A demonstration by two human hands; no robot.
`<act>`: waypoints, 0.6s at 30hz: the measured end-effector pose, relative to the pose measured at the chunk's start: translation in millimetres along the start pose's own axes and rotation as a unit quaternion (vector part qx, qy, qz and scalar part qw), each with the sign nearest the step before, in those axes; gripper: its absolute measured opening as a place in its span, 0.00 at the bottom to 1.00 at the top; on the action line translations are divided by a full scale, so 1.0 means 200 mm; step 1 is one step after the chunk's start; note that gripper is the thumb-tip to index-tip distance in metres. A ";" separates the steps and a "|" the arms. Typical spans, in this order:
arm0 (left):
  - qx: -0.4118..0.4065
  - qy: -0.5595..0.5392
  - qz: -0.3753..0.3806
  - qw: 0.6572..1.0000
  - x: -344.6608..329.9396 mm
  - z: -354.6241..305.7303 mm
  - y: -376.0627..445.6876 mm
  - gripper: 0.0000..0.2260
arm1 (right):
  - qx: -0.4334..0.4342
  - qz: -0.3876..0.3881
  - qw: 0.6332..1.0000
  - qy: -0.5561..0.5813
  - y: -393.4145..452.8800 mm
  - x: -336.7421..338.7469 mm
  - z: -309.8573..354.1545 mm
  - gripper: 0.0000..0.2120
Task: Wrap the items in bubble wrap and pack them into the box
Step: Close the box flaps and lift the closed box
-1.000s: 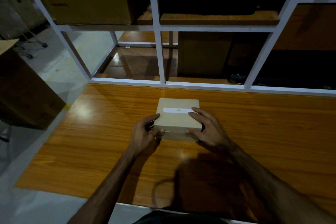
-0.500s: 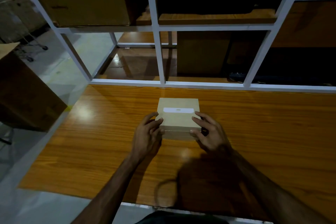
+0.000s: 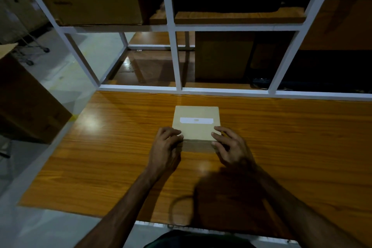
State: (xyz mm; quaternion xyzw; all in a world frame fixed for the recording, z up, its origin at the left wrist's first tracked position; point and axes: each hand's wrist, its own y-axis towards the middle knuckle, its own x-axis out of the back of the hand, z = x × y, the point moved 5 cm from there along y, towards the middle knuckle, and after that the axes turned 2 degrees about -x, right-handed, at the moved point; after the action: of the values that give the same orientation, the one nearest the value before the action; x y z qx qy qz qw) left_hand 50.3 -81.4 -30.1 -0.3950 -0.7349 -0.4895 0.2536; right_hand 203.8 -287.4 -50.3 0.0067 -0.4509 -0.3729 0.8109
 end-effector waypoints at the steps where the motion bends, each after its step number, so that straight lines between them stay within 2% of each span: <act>1: -0.010 0.011 0.003 1.000 -0.01 -0.01 -0.01 0.14 | -0.001 -0.009 1.000 -0.015 -0.01 0.00 0.00 0.17; 4: -0.020 0.038 0.022 0.999 -0.03 -0.02 -0.03 0.14 | -0.002 -0.046 0.996 -0.081 -0.04 -0.02 0.02 0.15; 9: -0.053 0.091 0.044 0.993 -0.05 -0.10 -0.02 0.18 | 0.077 -0.083 0.983 -0.146 -0.05 -0.02 0.07 0.16; 13: -0.081 0.109 0.042 0.990 -0.06 -0.15 0.00 0.19 | 0.120 -0.075 0.976 -0.165 -0.04 -0.01 0.10 0.16; 18: -0.095 0.117 0.044 0.988 -0.10 -0.14 0.00 0.18 | 0.134 -0.076 0.971 -0.182 -0.04 -0.02 0.11 0.14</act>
State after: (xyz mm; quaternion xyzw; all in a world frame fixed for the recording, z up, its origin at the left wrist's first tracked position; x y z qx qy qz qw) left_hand 61.2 -112.8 -34.2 -0.3893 -0.6326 -0.5879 0.3203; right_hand 181.1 -283.2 -43.3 0.0816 -0.6351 -0.3641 0.6763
